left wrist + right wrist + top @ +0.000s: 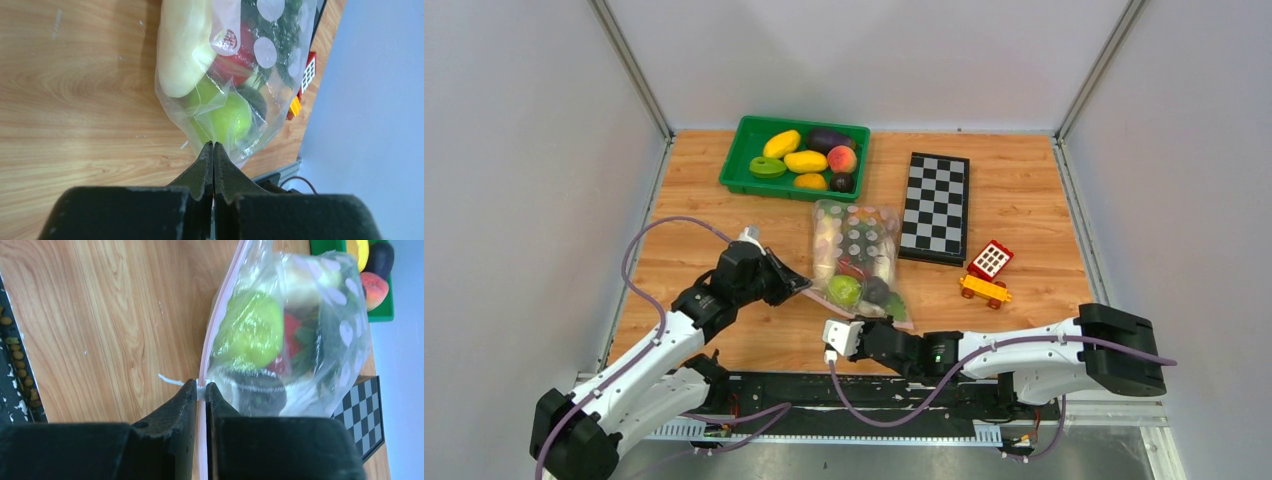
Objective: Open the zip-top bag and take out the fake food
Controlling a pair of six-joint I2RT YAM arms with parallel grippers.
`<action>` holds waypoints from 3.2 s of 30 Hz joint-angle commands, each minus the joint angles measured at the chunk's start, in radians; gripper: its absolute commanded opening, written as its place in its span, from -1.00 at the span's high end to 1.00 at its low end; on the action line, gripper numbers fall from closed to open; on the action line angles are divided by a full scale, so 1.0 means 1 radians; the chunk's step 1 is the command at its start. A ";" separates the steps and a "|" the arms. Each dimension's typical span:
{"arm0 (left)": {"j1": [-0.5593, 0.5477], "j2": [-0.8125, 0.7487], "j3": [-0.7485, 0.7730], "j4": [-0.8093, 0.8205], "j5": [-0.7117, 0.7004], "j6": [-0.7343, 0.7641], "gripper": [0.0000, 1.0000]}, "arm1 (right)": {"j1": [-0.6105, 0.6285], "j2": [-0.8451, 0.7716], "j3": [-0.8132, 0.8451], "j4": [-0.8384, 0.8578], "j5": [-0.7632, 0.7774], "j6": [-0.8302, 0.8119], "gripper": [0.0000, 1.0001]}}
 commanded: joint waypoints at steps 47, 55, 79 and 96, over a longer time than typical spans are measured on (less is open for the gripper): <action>0.409 -0.029 0.051 -0.173 0.189 0.404 1.00 | 0.002 0.079 0.317 -0.161 0.081 0.177 -0.17; 0.409 -0.063 0.039 -0.189 0.204 0.404 1.00 | -0.016 0.337 0.454 -0.138 0.120 0.203 -0.08; 0.409 -0.073 0.026 -0.177 0.228 0.414 1.00 | -0.072 0.340 0.496 -0.227 0.091 0.244 0.05; 0.409 -0.062 0.024 -0.171 0.243 0.410 1.00 | -0.074 0.289 0.514 -0.226 -0.011 0.285 -0.03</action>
